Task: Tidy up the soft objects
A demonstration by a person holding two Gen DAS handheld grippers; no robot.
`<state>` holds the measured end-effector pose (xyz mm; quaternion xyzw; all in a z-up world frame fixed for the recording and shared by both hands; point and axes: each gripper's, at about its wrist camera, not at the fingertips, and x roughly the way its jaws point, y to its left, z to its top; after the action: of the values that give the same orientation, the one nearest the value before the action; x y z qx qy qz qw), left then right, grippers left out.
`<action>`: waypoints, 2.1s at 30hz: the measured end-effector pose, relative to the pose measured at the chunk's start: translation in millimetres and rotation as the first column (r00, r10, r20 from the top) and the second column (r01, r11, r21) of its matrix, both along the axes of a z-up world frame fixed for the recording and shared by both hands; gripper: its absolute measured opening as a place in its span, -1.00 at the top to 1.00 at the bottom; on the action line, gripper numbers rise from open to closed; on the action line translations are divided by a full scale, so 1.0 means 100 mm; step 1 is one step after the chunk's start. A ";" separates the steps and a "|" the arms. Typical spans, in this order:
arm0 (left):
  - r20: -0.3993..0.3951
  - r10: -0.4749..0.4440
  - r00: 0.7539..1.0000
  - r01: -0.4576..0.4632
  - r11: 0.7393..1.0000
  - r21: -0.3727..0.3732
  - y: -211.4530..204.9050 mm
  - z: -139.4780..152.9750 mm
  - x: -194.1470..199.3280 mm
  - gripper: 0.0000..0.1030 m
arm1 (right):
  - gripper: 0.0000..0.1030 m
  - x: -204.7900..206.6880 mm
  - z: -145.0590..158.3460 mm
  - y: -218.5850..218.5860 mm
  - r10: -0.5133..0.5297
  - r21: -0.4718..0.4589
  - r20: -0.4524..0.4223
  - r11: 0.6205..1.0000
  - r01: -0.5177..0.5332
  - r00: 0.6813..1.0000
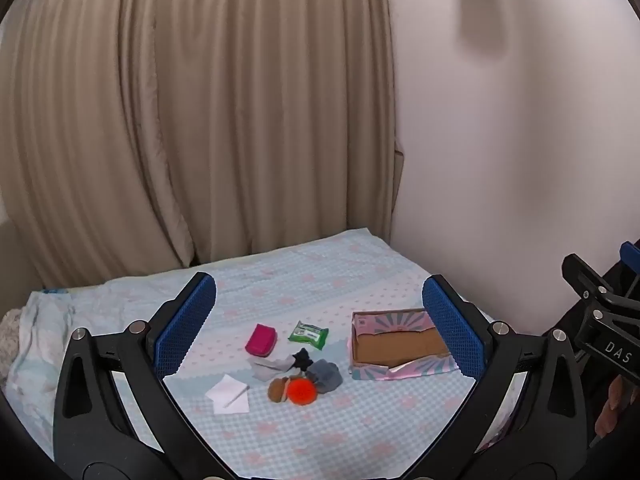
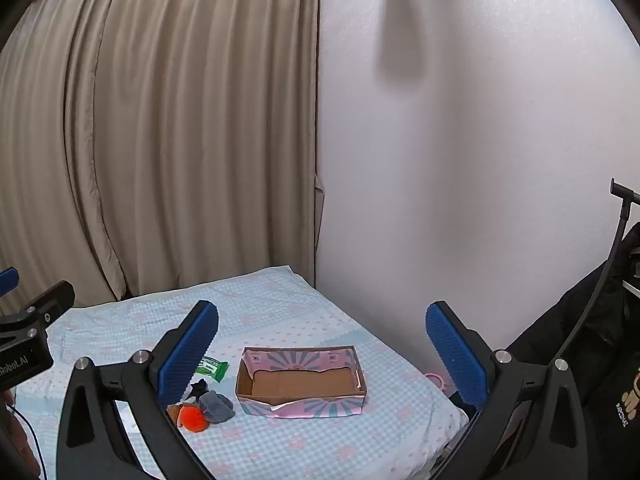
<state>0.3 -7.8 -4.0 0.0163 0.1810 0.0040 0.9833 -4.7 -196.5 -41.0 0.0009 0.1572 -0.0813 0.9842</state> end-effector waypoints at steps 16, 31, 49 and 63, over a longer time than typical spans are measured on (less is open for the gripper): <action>0.002 -0.008 1.000 0.008 1.000 -0.009 0.07 0.04 0.02 -0.99 | -1.00 0.00 -0.01 0.04 -0.016 -0.011 -0.002 1.000 0.016 1.000; -0.018 -0.025 1.000 0.025 0.999 -0.031 0.11 0.04 0.05 -0.99 | -1.00 0.05 0.01 0.08 -0.014 0.003 -0.009 1.000 0.014 1.000; -0.014 -0.035 0.999 0.034 0.999 -0.008 0.07 0.08 0.04 -0.99 | -1.00 0.02 0.00 0.09 -0.027 0.008 -0.009 1.000 0.027 1.000; -0.021 -0.040 0.999 0.039 0.999 -0.019 0.09 0.07 0.02 -0.99 | -1.00 0.00 0.00 0.08 -0.031 0.017 -0.014 0.999 0.031 0.999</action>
<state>1.9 0.7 2.8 0.0110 0.1914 -0.0173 0.9813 -4.7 -188.4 -41.4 0.0110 0.1648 -0.0951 0.9817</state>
